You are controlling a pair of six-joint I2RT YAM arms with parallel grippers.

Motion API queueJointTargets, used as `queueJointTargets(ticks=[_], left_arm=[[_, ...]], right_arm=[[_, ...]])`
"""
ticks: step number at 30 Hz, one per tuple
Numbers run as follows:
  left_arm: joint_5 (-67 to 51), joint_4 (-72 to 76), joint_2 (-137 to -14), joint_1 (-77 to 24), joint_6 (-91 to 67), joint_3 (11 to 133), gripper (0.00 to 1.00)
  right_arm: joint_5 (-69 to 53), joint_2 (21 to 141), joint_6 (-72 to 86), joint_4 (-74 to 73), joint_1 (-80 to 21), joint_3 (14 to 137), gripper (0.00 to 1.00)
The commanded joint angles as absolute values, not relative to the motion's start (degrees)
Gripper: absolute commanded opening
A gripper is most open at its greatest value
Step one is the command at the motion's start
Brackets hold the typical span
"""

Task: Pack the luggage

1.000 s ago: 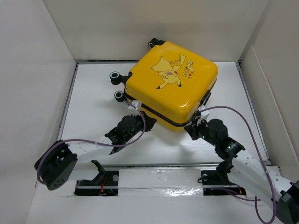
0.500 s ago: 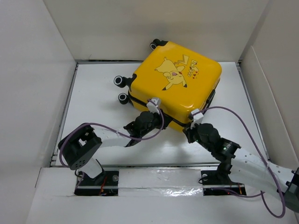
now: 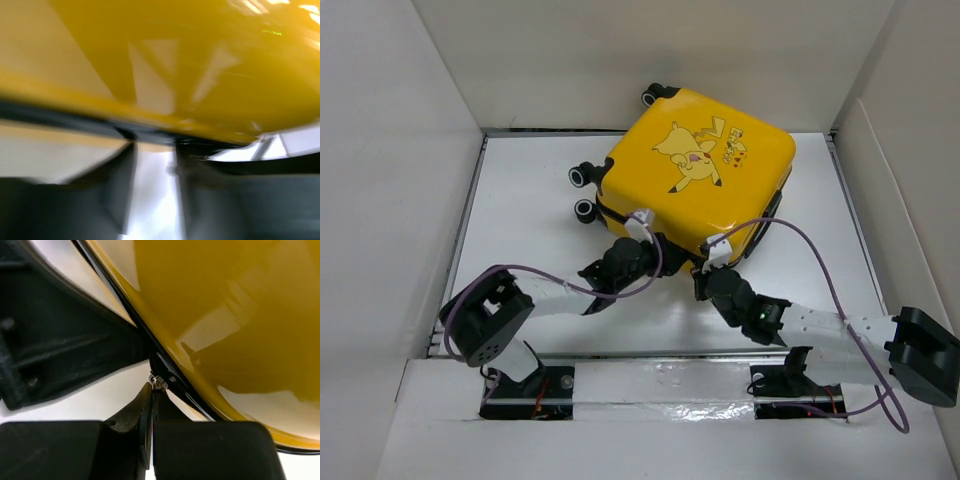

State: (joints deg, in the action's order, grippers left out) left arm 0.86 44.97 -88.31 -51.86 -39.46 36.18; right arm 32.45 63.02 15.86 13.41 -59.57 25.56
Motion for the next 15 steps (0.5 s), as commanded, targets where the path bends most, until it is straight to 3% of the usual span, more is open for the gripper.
queueJointTargets(ticks=[1,3,9,15], left_arm=[[4.4,44.66,-79.22,-43.61,-42.89,30.79,0.47],[5.18,40.89,-70.9,-41.49,-42.37,29.27,0.6],[6.6,29.62,-56.79,-29.11,-45.78,29.26,0.64],[-3.59,30.67,-64.3,-15.04,-51.58,34.62,0.7]], right_arm=[[26.28,60.83,20.74,33.56,-63.28,22.95,0.0],[26.19,58.38,20.92,32.09,-63.28,21.89,0.0],[23.91,54.06,19.95,25.84,-63.28,20.66,0.0],[21.71,53.61,18.37,25.84,-62.75,20.57,0.0]])
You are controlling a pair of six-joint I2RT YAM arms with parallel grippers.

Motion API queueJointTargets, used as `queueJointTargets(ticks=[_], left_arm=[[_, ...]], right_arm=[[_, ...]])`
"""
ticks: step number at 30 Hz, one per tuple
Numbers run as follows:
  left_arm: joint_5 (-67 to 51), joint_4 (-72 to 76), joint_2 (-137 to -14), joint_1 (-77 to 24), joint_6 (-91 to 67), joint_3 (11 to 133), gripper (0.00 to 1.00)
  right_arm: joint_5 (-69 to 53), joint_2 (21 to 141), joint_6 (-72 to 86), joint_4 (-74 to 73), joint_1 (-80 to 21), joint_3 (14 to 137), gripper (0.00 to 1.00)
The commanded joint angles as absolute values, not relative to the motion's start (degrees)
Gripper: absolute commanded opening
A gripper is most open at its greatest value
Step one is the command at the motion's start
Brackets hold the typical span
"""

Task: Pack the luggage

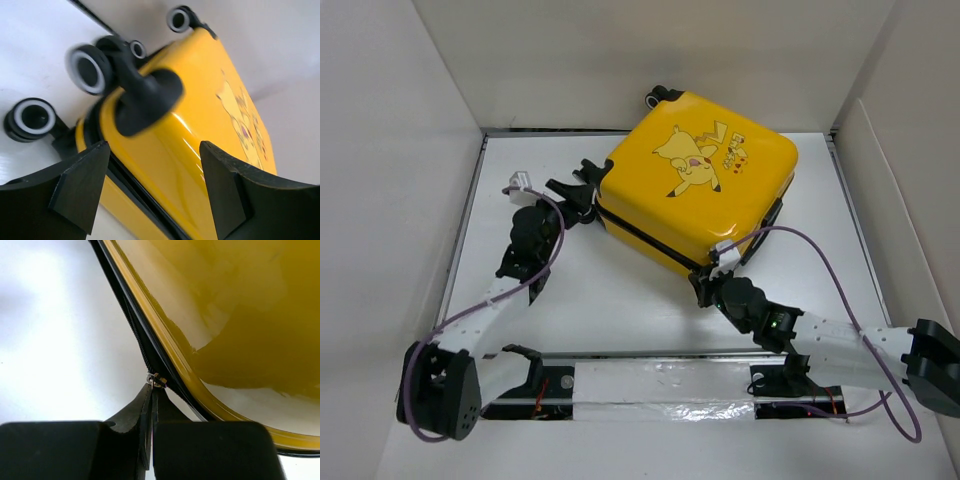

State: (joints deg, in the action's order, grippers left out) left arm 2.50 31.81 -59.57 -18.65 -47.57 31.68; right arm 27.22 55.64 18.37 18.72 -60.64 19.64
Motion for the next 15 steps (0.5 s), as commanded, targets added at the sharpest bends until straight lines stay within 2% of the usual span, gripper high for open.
queueJointTargets(ticks=[1,6,15], left_arm=[[-6.47,31.8,-65.81,-13.81,-52.29,35.93,0.7],[-11.77,37.7,-74.77,-9.06,-56.16,37.96,0.7],[-15.29,44.47,-81.74,-9.05,-56.78,43.59,0.7]], right_arm=[[21.19,53.87,18.2,25.75,-62.75,20.74,0.0],[18.72,55.19,17.75,26.72,-62.75,20.92,0.0],[16.52,57.04,17.23,27.33,-62.75,21.09,0.0]])
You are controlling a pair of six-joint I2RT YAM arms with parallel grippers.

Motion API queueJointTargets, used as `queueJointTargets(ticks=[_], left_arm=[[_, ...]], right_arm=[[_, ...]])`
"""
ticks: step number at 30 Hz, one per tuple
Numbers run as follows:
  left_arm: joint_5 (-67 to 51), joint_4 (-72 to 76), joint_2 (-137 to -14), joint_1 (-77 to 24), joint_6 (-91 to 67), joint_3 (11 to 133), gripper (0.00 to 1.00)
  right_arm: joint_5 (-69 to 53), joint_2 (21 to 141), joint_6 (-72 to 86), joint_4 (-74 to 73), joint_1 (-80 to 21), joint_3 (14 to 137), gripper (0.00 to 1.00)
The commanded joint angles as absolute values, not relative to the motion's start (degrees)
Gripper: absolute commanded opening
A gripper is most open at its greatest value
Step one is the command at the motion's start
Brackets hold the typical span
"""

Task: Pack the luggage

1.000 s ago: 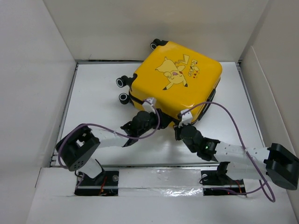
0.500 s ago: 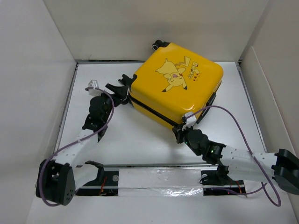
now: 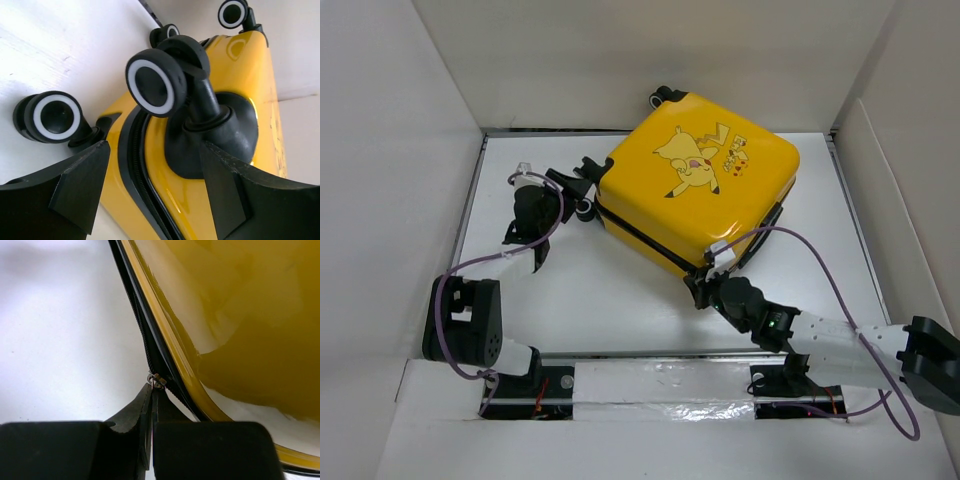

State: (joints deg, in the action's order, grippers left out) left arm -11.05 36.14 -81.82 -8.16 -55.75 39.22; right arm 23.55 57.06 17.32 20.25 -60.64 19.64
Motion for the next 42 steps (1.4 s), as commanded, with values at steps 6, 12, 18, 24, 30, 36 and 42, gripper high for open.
queueJointTargets(ticks=[6,12,18,24,30,36,42], left_arm=[[-10.12,42.02,-77.96,-9.05,-54.41,41.92,0.7],[-9.23,37.36,-83.2,-9.05,-52.12,49.91,0.71],[-9.14,33.58,-88.32,-9.05,-50.45,58.09,0.71],[-8.27,30.59,-90.18,-9.05,-49.57,60.21,0.7],[0.6,30.15,-81.58,-9.05,-47.73,54.06,0.7],[2.2,27.25,-81.03,-9.67,-46.58,53.17,0.71],[-2.45,27.51,-84.54,-10.19,-47.2,55.19,0.7]], right_arm=[[16.61,57.48,17.14,26.81,-62.75,21.01,0.0],[16.35,57.48,16.87,26.02,-62.75,21.27,0.0],[15.91,57.57,17.23,25.84,-62.75,21.18,0.0],[16.17,56.87,16.96,25.05,-62.23,21.18,0.0],[16.35,56.08,16.88,24.35,-62.23,20.83,0.0],[16.44,55.99,16.7,24.08,-62.23,20.83,0.0],[16.08,55.81,16.96,24.26,-62.23,20.57,0.0]])
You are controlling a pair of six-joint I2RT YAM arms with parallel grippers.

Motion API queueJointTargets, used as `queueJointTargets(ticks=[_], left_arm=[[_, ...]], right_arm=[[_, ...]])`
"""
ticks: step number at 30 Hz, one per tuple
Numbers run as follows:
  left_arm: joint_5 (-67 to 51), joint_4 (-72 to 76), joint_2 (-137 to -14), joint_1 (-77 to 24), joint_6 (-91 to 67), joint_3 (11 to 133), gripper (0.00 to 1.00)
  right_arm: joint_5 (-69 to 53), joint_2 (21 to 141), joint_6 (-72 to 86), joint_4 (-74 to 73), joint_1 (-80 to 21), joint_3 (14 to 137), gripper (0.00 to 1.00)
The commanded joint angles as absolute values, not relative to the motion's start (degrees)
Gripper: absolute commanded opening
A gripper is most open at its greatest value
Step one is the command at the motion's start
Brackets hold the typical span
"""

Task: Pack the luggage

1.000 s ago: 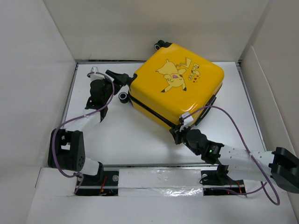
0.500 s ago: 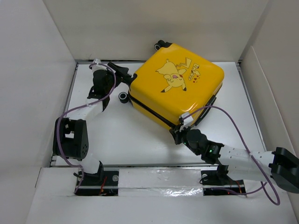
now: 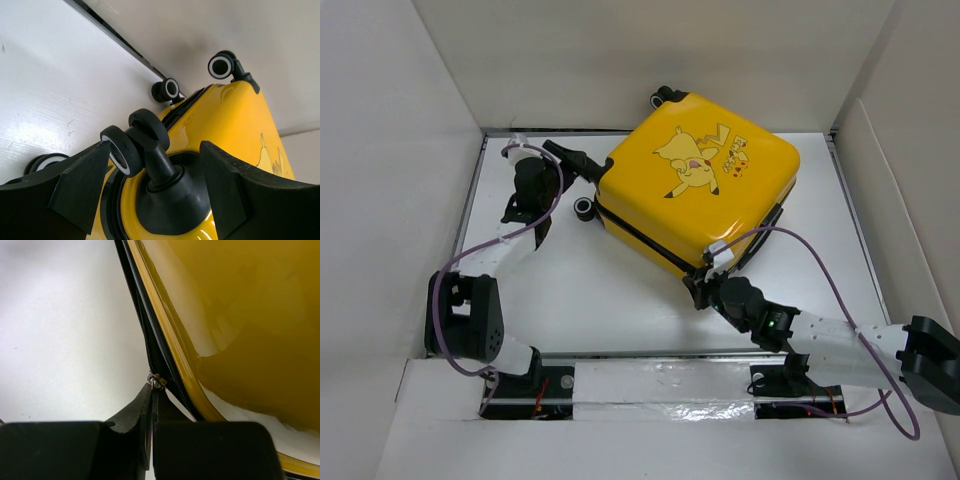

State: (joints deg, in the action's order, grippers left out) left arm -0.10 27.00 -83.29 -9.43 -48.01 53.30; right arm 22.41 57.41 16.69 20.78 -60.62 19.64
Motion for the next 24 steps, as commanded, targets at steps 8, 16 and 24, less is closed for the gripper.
queueJointTargets(ticks=[8,16,24], left_arm=[[-4.57,27.42,-89.91,-11.34,-48.34,59.76,0.7],[-5.63,29.61,-94.74,-11.34,-50.27,63.45,0.68],[-6.33,37.34,-98.52,-11.34,-55.98,62.93,0.6]], right_arm=[[16.17,55.9,17.23,24.61,-62.23,20.65,0.0],[16.35,55.02,17.4,23.91,-62.23,20.22,0.0],[16.0,54.05,17.23,23.55,-62.23,20.04,0.0]])
